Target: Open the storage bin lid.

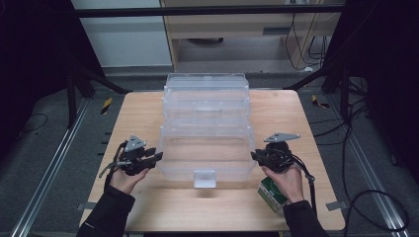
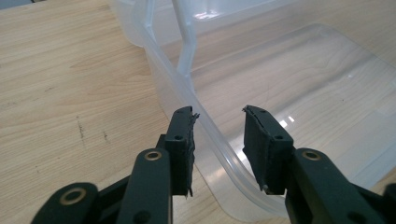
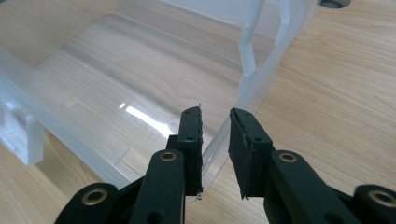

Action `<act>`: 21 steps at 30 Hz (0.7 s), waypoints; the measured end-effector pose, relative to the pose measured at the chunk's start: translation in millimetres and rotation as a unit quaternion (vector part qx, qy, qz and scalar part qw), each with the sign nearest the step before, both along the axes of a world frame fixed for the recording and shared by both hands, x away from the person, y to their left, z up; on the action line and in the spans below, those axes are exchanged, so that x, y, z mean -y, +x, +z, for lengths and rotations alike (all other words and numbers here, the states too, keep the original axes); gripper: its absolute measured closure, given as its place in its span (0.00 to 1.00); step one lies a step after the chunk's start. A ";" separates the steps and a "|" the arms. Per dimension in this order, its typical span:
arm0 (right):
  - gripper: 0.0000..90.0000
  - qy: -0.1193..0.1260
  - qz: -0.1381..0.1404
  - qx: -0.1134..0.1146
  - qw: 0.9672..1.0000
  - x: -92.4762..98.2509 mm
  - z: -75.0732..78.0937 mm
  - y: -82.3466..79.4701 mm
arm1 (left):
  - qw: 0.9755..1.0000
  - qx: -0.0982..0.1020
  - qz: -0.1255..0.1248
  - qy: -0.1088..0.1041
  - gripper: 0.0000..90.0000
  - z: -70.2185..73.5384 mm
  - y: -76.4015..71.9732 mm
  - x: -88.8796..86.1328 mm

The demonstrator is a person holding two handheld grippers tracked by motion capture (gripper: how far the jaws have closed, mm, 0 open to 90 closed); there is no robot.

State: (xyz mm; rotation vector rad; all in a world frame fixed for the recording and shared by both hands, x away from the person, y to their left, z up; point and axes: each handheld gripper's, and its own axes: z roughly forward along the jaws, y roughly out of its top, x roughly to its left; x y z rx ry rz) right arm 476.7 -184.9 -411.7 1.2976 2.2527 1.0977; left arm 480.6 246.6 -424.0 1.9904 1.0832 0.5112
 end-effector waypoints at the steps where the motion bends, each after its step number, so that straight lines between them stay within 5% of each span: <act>1: 0.83 0.000 0.001 0.000 1.000 0.0 0.1 0.2 | 1.000 0.003 -0.001 0.003 0.70 0.2 -0.7 0.4; 13: 0.81 0.005 0.003 -0.013 1.000 2.4 1.9 2.7 | 1.000 0.027 -0.008 0.005 0.65 3.6 -1.9 -3.0; 21: 0.60 0.020 -0.004 0.016 1.000 14.7 17.7 -8.0 | 0.998 0.064 0.018 -0.015 0.57 21.2 -5.9 -19.8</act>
